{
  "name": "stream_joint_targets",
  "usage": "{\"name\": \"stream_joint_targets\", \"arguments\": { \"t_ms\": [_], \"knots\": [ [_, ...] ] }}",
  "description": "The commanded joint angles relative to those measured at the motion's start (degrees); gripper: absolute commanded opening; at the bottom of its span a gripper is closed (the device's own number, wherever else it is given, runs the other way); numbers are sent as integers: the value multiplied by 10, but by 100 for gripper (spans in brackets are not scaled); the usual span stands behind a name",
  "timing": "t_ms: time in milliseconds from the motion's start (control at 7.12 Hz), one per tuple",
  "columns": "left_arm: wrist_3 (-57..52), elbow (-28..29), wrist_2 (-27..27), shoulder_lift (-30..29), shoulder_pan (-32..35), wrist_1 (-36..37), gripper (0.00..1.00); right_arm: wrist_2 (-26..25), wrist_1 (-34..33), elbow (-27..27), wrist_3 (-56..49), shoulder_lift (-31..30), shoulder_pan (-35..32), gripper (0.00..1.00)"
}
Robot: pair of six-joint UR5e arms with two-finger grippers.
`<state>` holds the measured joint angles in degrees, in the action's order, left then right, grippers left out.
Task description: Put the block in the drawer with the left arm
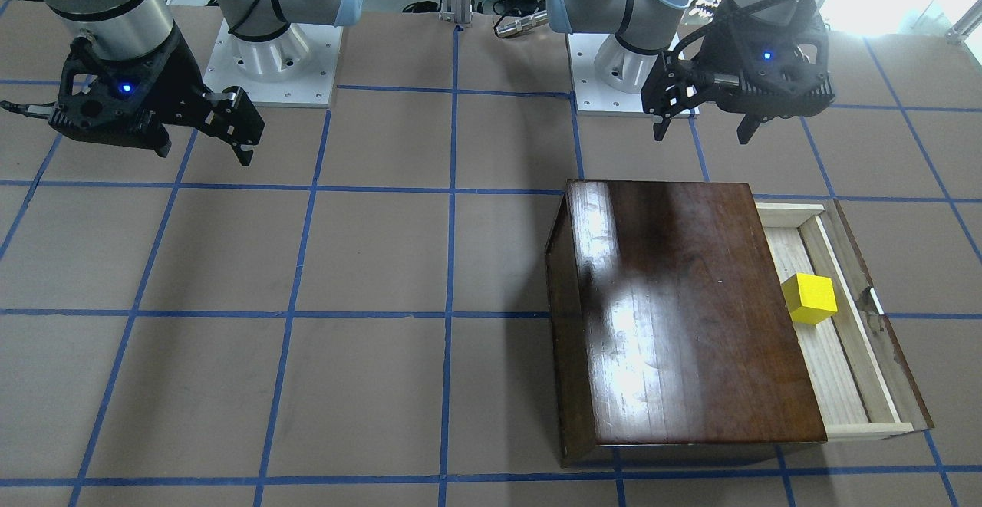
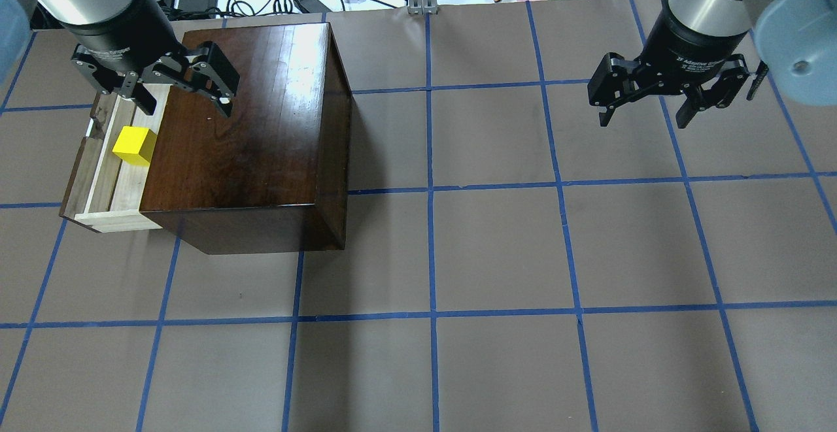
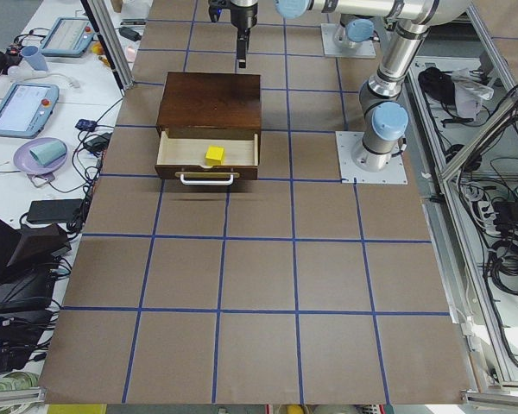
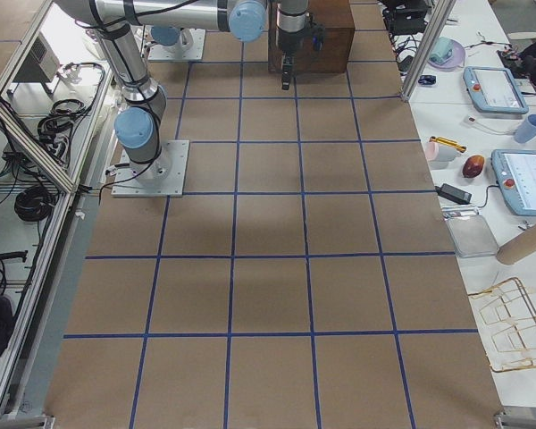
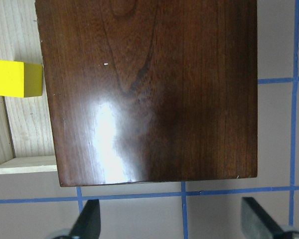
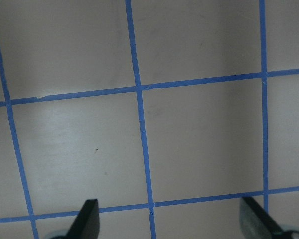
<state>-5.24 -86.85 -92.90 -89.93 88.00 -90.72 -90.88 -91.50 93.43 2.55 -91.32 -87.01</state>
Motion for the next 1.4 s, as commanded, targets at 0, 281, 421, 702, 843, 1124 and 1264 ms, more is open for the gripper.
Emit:
{"name": "stream_joint_targets", "arguments": {
  "t_ms": [0,281,421,702,843,1124,1264],
  "knots": [
    [21,6,-2,-21,5,19,100,0,0,0,0,0,0,100],
    [29,7,-2,-24,6,23,100,0,0,0,0,0,0,100],
    [33,5,-2,-24,6,24,100,0,0,0,0,0,0,100],
    [33,0,-1,-23,21,26,100,0,0,0,0,0,0,100],
    [34,0,-1,-23,24,26,100,0,0,0,0,0,0,100],
    [33,0,-2,-22,24,25,100,0,0,0,0,0,0,100],
    [30,0,-2,-20,24,25,100,0,0,0,0,0,0,100]
  ]
}}
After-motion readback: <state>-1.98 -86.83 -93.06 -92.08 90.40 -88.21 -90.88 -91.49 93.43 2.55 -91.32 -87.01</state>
